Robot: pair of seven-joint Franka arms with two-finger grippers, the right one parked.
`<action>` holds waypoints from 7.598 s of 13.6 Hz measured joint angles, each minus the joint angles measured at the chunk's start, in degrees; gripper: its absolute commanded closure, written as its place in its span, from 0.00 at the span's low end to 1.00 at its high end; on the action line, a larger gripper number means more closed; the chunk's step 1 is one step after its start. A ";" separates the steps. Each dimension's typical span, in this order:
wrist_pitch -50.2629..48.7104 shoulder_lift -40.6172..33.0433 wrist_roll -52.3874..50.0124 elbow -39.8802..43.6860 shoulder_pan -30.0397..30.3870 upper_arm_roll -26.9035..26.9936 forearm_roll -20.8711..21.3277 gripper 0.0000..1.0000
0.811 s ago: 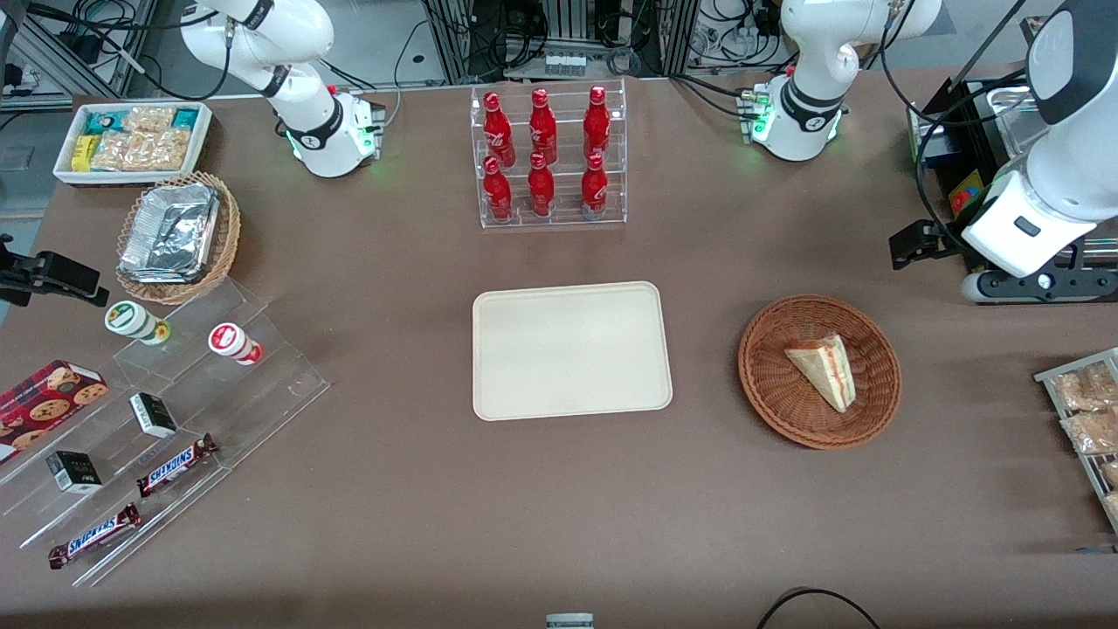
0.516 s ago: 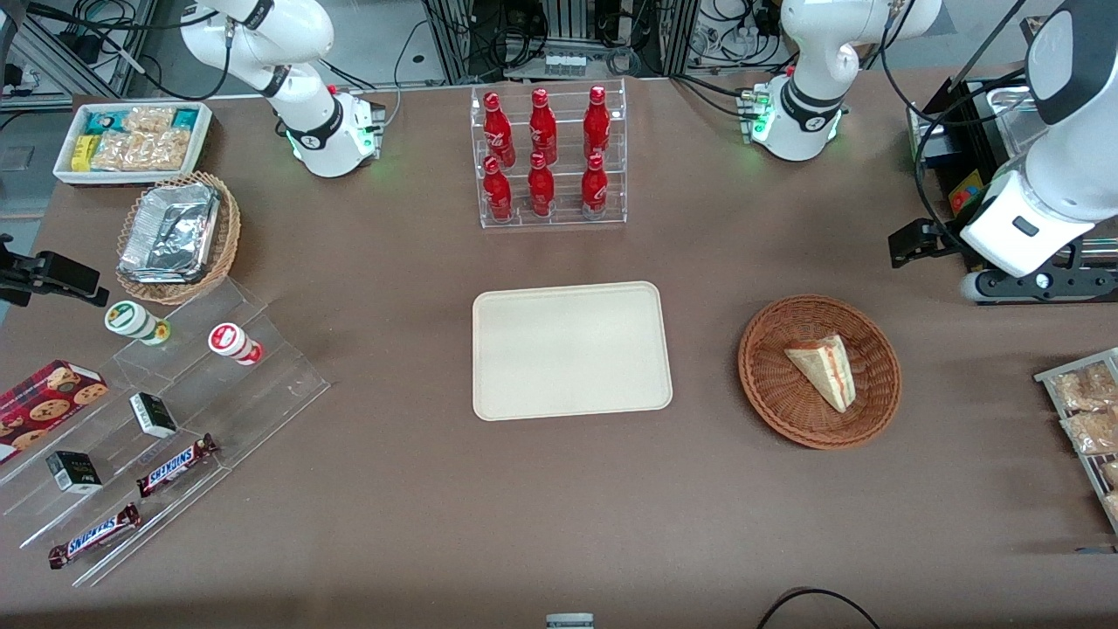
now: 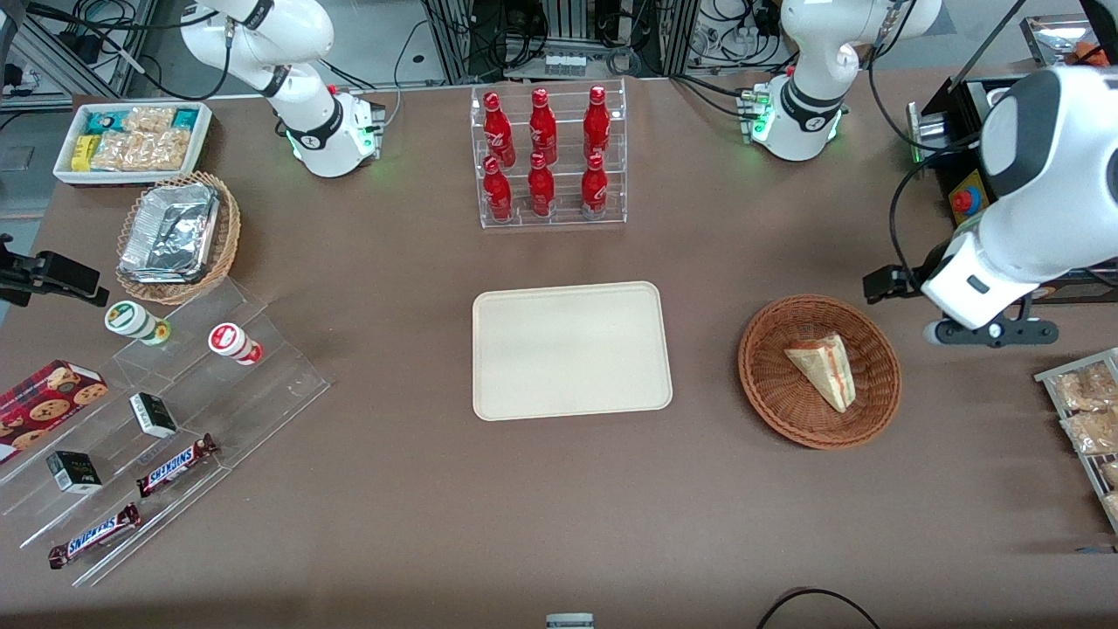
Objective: Place sandwich from basket to tray
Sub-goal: 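Move the left gripper over the wrapped sandwich in the wicker basket, then lower the open left gripper onto the sandwich's narrow end, then close the left gripper on the sandwich and lift it, then carry the held sandwich over the beige tray, then lower the sandwich onto the tray and open the left gripper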
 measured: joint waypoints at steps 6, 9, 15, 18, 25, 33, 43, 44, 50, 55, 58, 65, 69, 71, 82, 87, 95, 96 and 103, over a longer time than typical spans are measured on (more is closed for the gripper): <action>16.83 1.54 0.00 -12.88 -0.08 -0.19 0.02 0.00; 22.46 1.88 -0.19 -16.31 -0.08 -0.19 0.02 0.00; 29.44 2.26 -19.60 -20.61 -0.08 -0.15 0.02 0.00; 31.86 3.61 -31.63 -20.74 -0.08 -0.16 0.01 0.00; 33.55 6.51 -39.65 -20.75 -0.08 -0.15 0.01 0.00; 34.25 10.26 -39.66 -20.74 -0.02 0.13 0.01 0.00; 34.29 12.02 -40.13 -20.64 0.02 0.26 0.01 1.00; 33.67 11.96 -39.57 -20.25 0.02 0.25 0.02 1.00; 16.22 9.97 -35.85 -8.14 -0.89 -0.34 0.02 1.00; 15.75 10.45 -35.07 -6.95 -8.97 -0.83 0.01 1.00; 15.78 12.25 -35.39 -4.02 -15.93 -0.95 -0.04 1.00; 16.06 22.85 -43.60 7.77 -28.65 -1.06 -0.77 1.00; 16.11 30.28 -49.28 16.21 -34.26 -1.06 -0.79 1.00; 16.13 33.49 -50.46 19.62 -35.92 -1.10 -1.39 1.00; 16.05 40.29 -54.50 25.48 -38.34 -1.51 -2.96 1.00; 16.04 41.39 -55.23 26.25 -38.35 -1.47 -2.94 0.00; 8.33 37.25 -55.24 32.55 -38.32 -1.32 -2.78 0.00; 6.34 36.01 -55.24 33.73 -38.32 -1.31 -2.78 0.00; -0.17 28.19 -52.82 34.95 -37.32 -0.62 -2.46 0.00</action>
